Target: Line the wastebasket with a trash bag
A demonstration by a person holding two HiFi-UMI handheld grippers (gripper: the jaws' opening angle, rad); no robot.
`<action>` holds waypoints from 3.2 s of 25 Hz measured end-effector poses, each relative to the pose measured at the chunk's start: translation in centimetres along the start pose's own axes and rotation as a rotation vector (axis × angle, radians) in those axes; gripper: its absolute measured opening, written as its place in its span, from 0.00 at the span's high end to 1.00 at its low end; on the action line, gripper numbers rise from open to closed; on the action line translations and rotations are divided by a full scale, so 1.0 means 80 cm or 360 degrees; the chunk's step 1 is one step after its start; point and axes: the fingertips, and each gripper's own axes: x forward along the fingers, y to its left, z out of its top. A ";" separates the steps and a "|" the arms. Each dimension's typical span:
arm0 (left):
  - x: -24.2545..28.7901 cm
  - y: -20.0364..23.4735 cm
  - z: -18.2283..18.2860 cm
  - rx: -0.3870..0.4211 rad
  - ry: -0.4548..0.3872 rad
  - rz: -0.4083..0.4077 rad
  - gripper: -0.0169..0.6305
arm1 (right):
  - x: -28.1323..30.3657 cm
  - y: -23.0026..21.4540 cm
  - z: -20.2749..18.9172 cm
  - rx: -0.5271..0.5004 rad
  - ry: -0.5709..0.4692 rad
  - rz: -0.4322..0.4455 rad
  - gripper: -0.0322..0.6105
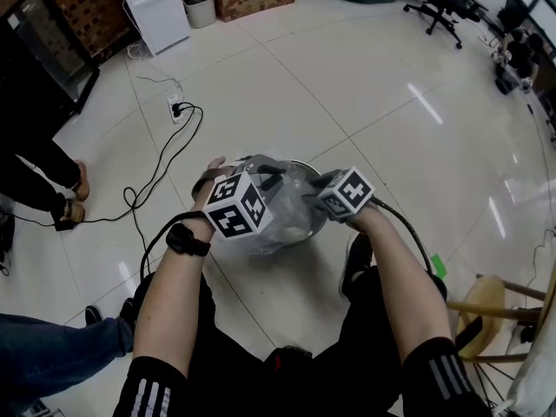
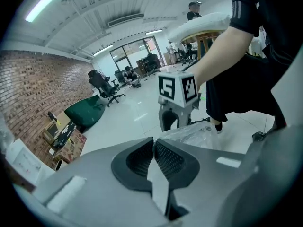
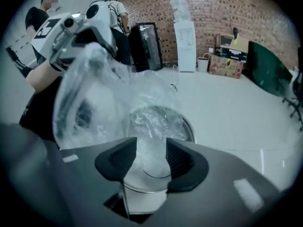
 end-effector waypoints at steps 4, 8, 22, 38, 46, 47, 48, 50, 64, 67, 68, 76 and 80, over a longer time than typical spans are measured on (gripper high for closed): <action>0.004 -0.003 0.002 -0.0006 -0.0002 -0.0007 0.97 | -0.068 0.013 0.039 0.0031 -0.0198 0.0063 0.63; 0.015 -0.007 0.001 -0.0019 0.0019 0.0001 0.95 | -0.091 0.060 0.063 0.0196 -0.0378 0.0384 0.63; 0.012 -0.008 -0.006 -0.0075 0.0019 -0.0055 0.83 | -0.061 0.024 0.061 0.0155 -0.0244 0.0205 0.94; 0.067 -0.078 -0.072 -0.0210 0.0263 -0.0291 0.84 | -0.093 -0.038 0.006 0.0209 -0.0058 -0.0056 0.94; 0.151 -0.079 -0.117 -0.0207 0.0460 -0.0264 0.82 | -0.098 -0.050 -0.013 0.0188 0.0042 -0.0112 0.94; 0.161 -0.083 -0.124 -0.0211 0.0484 -0.0288 0.82 | -0.098 -0.052 -0.013 0.0189 0.0045 -0.0110 0.94; 0.170 -0.088 -0.130 -0.0213 0.0503 -0.0312 0.81 | -0.097 -0.053 -0.014 0.0189 0.0049 -0.0107 0.94; 0.185 -0.096 -0.138 -0.0217 0.0528 -0.0367 0.81 | -0.095 -0.053 -0.015 0.0188 0.0073 -0.0101 0.94; 0.243 -0.130 -0.168 -0.0235 0.0626 -0.0638 0.81 | -0.049 -0.090 -0.068 0.0247 0.0267 -0.0193 0.94; 0.244 -0.138 -0.169 -0.0259 0.0607 -0.0696 0.81 | -0.043 -0.094 -0.080 0.0282 0.0308 -0.0191 0.94; 0.244 -0.140 -0.171 -0.0276 0.0613 -0.0715 0.81 | -0.044 -0.092 -0.080 0.0290 0.0315 -0.0189 0.94; 0.245 -0.166 -0.193 -0.0561 0.0796 -0.0956 0.81 | -0.041 -0.071 -0.044 0.0186 0.0265 -0.0175 0.94; 0.260 -0.163 -0.200 -0.0590 0.0815 -0.0937 0.81 | -0.038 -0.073 -0.045 0.0173 0.0272 -0.0178 0.94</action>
